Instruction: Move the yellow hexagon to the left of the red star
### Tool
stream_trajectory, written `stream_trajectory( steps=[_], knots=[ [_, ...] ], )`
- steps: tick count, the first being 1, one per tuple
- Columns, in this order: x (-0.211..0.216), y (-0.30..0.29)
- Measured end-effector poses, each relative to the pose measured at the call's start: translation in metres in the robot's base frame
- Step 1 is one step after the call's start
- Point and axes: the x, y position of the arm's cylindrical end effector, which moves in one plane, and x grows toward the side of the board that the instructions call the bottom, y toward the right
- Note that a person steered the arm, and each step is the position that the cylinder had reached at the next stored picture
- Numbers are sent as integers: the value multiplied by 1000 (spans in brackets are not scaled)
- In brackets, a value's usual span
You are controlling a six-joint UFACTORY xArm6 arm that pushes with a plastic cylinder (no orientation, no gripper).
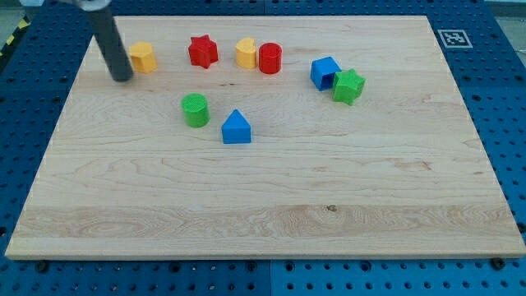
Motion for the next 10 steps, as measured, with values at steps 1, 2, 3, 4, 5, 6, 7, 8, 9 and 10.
stream_trajectory(
  steps=[1,2,3,4,5,6,7,8,9,10],
  knots=[
    [-12,-10],
    [-12,-6],
    [-12,14],
    [-12,32],
    [-12,30],
    [-22,-3],
    [-61,-32],
    [-77,-17],
    [-77,32],
    [-78,83]
  ],
)
